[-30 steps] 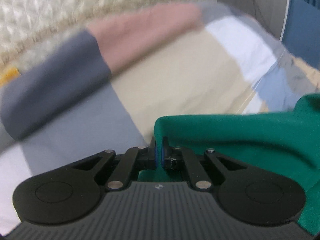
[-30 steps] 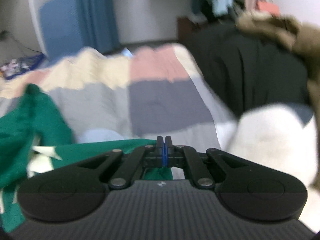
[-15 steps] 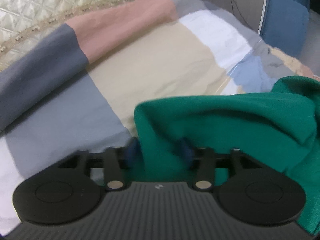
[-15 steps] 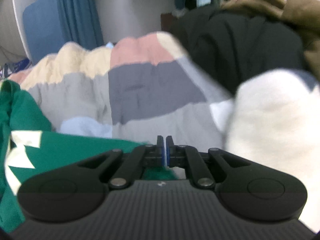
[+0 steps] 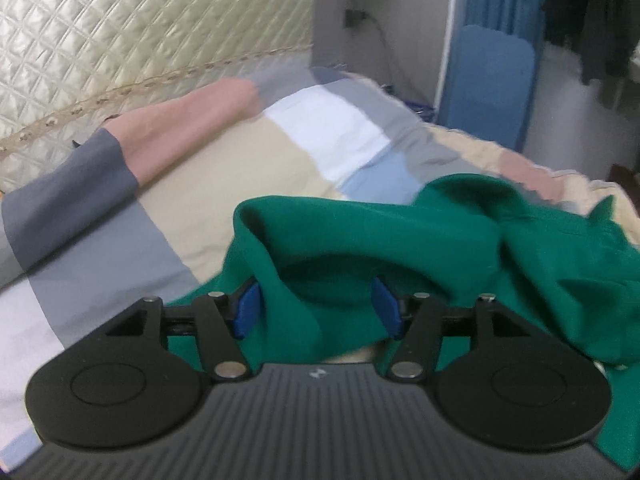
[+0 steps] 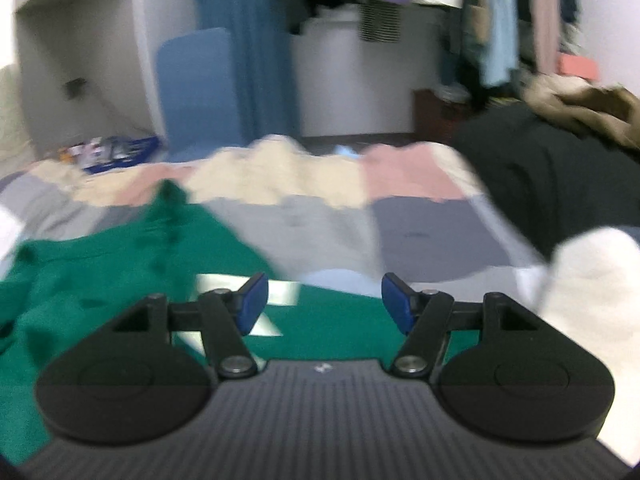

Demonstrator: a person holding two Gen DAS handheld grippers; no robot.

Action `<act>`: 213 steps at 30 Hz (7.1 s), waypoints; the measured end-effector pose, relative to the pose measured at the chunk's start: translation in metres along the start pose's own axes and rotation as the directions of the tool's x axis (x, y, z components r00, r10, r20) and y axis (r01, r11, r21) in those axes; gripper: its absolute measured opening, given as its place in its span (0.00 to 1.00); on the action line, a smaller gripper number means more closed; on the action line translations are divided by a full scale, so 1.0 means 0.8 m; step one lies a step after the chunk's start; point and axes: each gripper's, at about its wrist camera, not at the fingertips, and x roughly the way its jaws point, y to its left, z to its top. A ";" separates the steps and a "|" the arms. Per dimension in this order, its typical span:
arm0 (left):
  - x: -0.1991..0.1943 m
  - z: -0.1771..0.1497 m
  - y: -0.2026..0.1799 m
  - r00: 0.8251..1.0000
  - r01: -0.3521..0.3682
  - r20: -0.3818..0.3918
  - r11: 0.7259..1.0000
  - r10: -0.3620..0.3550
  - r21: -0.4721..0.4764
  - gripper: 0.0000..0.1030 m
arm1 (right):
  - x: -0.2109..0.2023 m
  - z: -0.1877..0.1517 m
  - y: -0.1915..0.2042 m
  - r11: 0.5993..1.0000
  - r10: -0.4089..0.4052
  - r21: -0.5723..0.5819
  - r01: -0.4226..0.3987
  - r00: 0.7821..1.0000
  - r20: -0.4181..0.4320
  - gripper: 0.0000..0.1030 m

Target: Fold large clothes

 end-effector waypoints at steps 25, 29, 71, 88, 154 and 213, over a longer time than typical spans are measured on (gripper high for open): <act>-0.046 -0.036 0.000 0.908 0.418 0.042 0.892 -0.417 -0.173 0.84 | 0.050 -0.091 0.232 0.957 0.231 -0.142 -0.252 0.961 -0.154 0.80; -0.020 -0.049 -0.028 0.908 0.412 -0.033 0.903 -0.418 -0.122 0.84 | 0.095 -0.086 0.241 0.960 0.213 -0.150 -0.237 0.964 -0.161 0.80; 0.171 -0.079 -0.077 0.892 0.446 -0.046 0.892 -0.450 -0.077 0.84 | 0.397 0.237 0.378 0.973 0.056 -0.231 -0.005 0.975 0.216 0.46; 0.132 -0.060 -0.037 0.895 0.422 -0.053 0.881 -0.442 -0.214 0.84 | 0.112 0.099 0.129 0.959 0.138 0.246 -0.141 0.990 0.029 0.70; 0.106 -0.007 0.085 0.997 0.009 -0.068 0.964 -0.028 -0.265 0.66 | 0.059 -0.116 -0.167 0.553 0.241 0.826 -0.108 0.970 -0.035 0.67; 0.059 -0.101 0.009 0.912 0.153 -0.336 0.955 -0.236 -0.255 0.77 | -0.037 -0.091 -0.078 0.843 0.524 0.351 -0.406 0.766 -0.372 0.72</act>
